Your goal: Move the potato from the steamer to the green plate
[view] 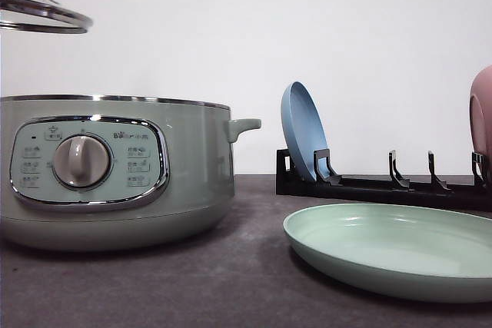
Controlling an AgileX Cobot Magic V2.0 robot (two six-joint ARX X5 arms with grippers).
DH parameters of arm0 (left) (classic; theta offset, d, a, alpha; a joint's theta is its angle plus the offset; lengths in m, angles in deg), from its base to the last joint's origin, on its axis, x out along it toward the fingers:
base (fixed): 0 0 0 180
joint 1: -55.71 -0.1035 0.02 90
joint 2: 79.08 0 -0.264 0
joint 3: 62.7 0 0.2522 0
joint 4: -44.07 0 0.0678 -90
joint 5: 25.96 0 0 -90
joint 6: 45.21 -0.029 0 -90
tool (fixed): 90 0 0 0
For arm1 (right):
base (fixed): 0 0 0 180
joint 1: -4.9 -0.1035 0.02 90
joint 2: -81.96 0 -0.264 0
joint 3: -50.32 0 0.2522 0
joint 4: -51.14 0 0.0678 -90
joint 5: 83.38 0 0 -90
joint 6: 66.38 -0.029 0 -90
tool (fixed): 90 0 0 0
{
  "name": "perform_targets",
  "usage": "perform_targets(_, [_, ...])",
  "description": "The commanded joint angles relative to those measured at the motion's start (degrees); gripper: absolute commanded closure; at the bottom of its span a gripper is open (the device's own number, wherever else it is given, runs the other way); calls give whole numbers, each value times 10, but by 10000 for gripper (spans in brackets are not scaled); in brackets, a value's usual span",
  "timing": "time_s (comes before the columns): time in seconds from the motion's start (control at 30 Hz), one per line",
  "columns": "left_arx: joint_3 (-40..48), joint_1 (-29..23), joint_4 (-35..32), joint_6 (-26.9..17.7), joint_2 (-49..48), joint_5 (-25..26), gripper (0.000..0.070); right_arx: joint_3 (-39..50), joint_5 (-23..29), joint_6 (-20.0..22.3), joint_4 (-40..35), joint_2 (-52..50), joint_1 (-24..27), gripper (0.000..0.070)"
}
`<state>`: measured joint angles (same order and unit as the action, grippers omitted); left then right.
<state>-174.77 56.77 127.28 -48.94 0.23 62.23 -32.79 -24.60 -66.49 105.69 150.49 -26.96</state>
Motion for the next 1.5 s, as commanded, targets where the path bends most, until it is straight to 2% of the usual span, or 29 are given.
perform_targets(0.0, [-23,-4,-16,-1,-2,-2,699,-11,6,-15,-11,4,-7,283])
perform_targets(0.27, [-23,-11,-16,-1,-2,-2,699,-56,47,-29,-22,38,-36,249])
perform_targets(0.63, [-23,-12,-17,-1,-2,-2,699,-260,68,-27,-14,224,-74,207])
perform_targets(0.87, [-23,-14,-17,-1,-2,-2,699,-367,93,-24,-14,342,-98,206])
perform_targets(1.03, [-23,-14,-17,0,-2,-2,699,-392,129,-25,-29,405,-118,204])
perform_targets(1.47, [-23,-14,-17,1,-2,-2,699,-392,219,-22,-63,505,-159,204])
